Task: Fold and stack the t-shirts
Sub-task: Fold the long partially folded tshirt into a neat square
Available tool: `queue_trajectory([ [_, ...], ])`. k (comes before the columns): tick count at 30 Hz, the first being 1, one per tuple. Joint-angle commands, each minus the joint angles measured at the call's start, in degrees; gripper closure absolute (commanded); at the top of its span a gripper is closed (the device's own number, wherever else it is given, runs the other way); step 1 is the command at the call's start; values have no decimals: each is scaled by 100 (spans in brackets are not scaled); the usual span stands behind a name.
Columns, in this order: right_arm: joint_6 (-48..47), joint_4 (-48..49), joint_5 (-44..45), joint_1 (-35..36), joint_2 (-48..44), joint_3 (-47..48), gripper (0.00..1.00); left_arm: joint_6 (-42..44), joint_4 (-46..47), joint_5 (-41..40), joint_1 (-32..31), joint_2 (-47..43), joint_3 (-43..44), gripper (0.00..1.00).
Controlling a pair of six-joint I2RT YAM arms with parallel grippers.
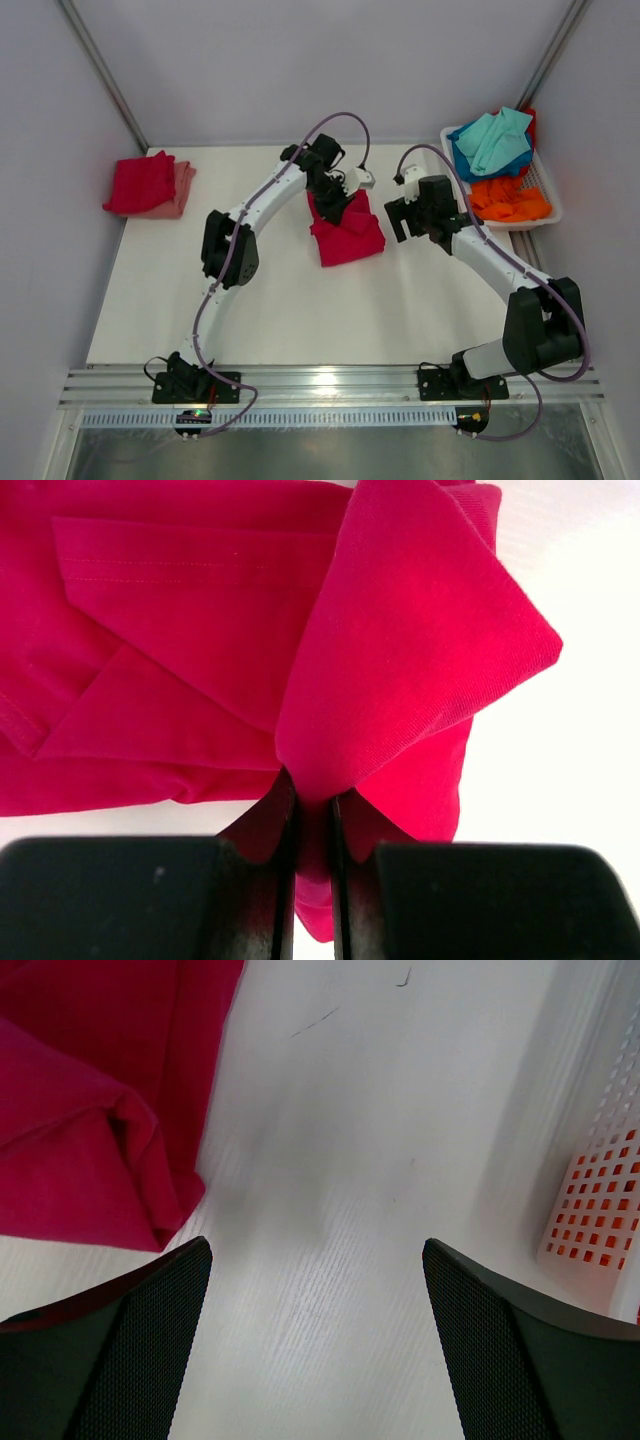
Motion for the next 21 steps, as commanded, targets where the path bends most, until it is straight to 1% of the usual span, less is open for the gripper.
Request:
queue_trajectory([
  [1,104,11,-127,3,95,244,10,-181,647,-230,38,-111,289,100],
  [8,174,-25,-127,3,191,244,10,-383,1157,-652,117,-146,262,100],
  [13,174,-34,-127,3,174,244,10,-603,1561,-678,232,-304,271,100],
  [17,174,-51,-136,3,183,244,10,-682,1693,-696,311,-427,271,100],
  [18,183,-51,-328,3,200,244,10,-726,1728,-696,320,-436,271,100],
  [21,183,-69,-400,3,226,261,10,-831,1843,-696,363,-480,280,100],
])
